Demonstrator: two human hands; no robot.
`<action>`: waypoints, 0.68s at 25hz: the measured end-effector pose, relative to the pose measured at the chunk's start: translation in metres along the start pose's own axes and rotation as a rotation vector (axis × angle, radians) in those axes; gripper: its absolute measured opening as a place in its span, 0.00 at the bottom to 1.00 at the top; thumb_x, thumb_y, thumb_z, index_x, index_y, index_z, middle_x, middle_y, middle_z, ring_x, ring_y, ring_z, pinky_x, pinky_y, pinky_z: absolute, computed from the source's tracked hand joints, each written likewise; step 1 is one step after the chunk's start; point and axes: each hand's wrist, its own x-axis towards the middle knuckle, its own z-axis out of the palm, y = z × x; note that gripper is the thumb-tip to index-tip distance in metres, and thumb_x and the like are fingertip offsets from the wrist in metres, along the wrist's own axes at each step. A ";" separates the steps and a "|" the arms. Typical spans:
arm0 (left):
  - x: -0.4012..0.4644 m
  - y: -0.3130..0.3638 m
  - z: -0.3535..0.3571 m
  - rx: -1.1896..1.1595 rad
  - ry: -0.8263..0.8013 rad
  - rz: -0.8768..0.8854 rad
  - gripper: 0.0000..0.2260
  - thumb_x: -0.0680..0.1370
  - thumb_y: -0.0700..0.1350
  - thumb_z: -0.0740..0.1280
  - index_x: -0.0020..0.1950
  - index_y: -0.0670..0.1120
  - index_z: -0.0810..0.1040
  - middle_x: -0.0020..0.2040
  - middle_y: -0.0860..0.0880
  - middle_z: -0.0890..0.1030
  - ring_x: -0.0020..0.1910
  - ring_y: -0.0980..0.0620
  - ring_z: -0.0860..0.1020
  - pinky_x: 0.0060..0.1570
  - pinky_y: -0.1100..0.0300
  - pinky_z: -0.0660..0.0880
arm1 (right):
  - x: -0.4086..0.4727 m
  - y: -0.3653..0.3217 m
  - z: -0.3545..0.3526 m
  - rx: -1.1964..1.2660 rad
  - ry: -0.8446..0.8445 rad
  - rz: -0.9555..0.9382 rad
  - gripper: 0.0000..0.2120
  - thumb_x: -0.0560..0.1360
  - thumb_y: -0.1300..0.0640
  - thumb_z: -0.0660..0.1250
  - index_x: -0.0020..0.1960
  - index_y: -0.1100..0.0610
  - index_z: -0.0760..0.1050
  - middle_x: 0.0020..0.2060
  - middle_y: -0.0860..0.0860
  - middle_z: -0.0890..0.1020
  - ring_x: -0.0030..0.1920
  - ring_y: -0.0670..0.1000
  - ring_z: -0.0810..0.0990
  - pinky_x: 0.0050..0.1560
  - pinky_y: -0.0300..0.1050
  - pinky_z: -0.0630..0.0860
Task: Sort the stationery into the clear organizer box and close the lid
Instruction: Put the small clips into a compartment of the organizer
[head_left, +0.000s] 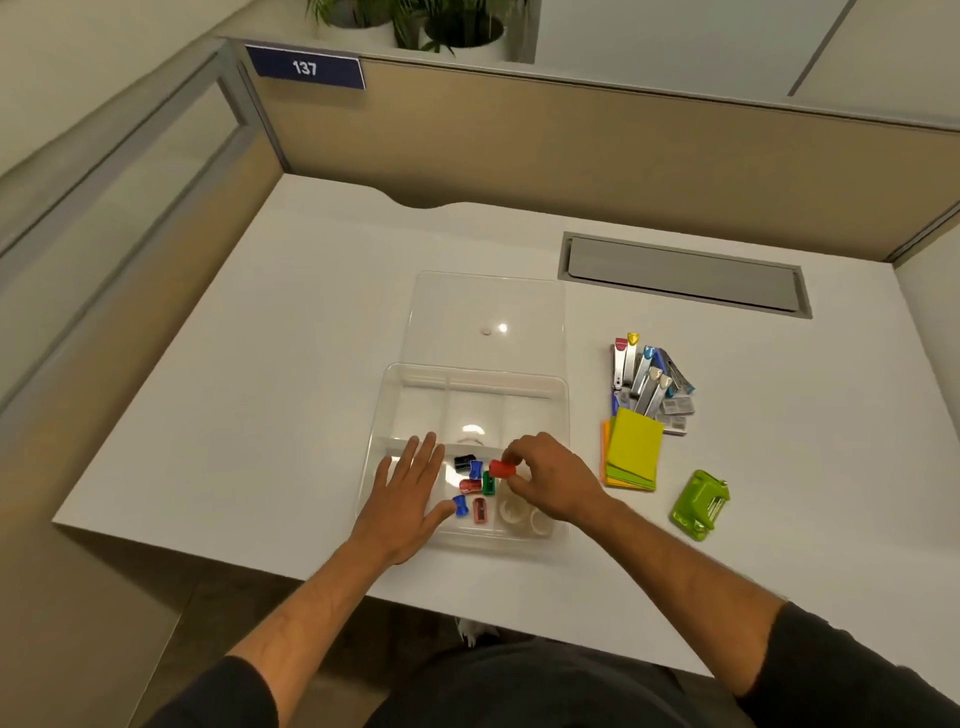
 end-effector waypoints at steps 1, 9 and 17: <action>0.001 -0.001 0.002 0.004 0.012 -0.001 0.35 0.80 0.68 0.46 0.79 0.54 0.34 0.78 0.54 0.32 0.77 0.53 0.32 0.74 0.50 0.35 | 0.004 -0.005 0.005 -0.016 -0.021 -0.001 0.11 0.77 0.49 0.66 0.57 0.49 0.76 0.53 0.47 0.79 0.53 0.47 0.73 0.52 0.43 0.75; 0.004 -0.010 0.002 -0.012 0.027 0.029 0.35 0.80 0.68 0.47 0.79 0.54 0.35 0.79 0.55 0.33 0.77 0.53 0.33 0.74 0.49 0.34 | 0.018 -0.027 0.026 -0.193 -0.064 -0.065 0.13 0.76 0.46 0.67 0.57 0.52 0.77 0.52 0.49 0.78 0.54 0.50 0.71 0.47 0.45 0.74; 0.005 -0.010 0.005 0.001 0.036 0.022 0.35 0.80 0.68 0.48 0.79 0.55 0.35 0.78 0.56 0.31 0.77 0.55 0.31 0.72 0.54 0.27 | 0.019 -0.021 0.028 -0.178 -0.087 -0.066 0.18 0.76 0.44 0.67 0.64 0.50 0.76 0.58 0.48 0.79 0.57 0.49 0.71 0.53 0.44 0.75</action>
